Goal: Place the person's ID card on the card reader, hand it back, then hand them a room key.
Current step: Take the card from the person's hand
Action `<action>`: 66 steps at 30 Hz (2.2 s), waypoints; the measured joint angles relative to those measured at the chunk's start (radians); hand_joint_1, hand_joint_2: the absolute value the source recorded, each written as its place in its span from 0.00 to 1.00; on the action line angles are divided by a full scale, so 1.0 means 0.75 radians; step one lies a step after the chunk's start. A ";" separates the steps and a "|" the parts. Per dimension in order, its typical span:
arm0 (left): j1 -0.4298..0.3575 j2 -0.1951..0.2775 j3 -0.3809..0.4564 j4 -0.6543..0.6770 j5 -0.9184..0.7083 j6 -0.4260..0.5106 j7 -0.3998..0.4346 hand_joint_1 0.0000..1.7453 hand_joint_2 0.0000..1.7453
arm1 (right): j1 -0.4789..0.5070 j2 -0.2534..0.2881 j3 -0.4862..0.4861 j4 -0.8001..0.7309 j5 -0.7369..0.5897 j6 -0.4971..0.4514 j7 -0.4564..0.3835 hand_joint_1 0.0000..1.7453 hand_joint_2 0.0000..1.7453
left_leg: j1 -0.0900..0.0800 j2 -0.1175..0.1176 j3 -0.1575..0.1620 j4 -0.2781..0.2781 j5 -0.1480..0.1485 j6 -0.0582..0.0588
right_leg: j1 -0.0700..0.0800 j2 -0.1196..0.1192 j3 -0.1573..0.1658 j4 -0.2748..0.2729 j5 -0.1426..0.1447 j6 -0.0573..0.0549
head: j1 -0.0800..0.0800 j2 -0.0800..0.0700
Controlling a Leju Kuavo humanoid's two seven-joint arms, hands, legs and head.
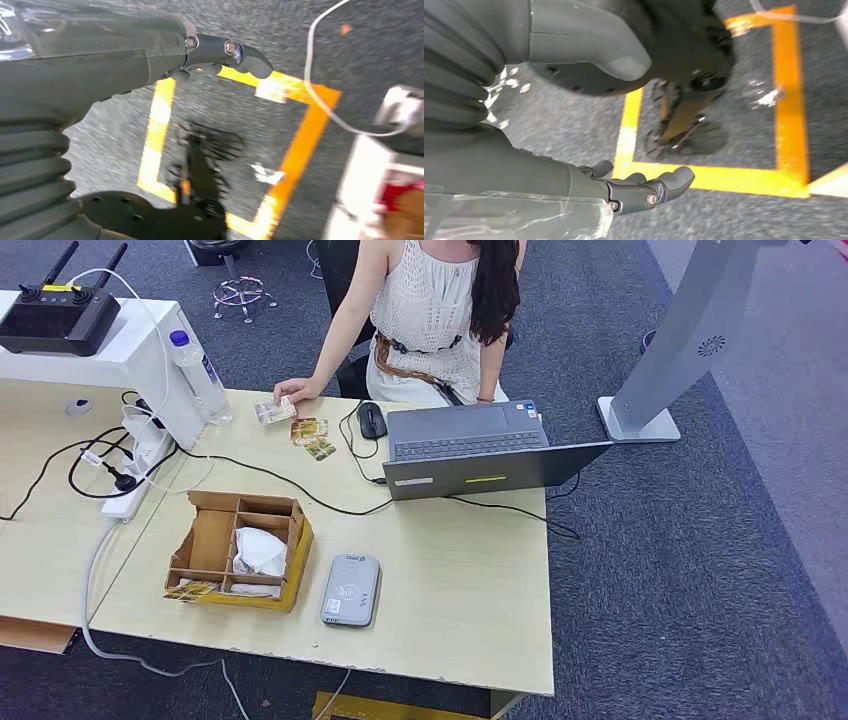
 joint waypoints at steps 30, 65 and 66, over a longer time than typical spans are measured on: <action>-0.033 -0.263 0.830 -0.546 0.161 -0.457 -0.356 0.00 1.00 | -0.099 0.055 -0.129 0.152 -0.227 0.086 -0.306 0.00 1.00 | 0.000 0.000 -0.001 0.000 0.000 0.000 | 0.000 0.000 0.000 0.000 0.000 0.000 | 0.000 0.000; -0.310 -0.065 0.180 -1.360 -0.419 0.039 -0.266 0.00 1.00 | -0.147 0.103 -0.139 0.187 -0.134 -0.013 -0.150 0.00 1.00 | 0.000 0.001 0.001 0.001 0.002 -0.002 | 0.000 0.001 0.000 0.001 0.002 -0.001 | 0.000 0.000; -0.328 -0.054 0.157 -1.358 -0.456 0.053 -0.253 0.00 1.00 | -0.149 0.104 -0.139 0.187 -0.131 -0.013 -0.147 0.00 1.00 | 0.000 0.001 0.001 0.001 0.002 -0.002 | 0.000 0.000 0.000 0.001 0.002 -0.001 | 0.000 0.000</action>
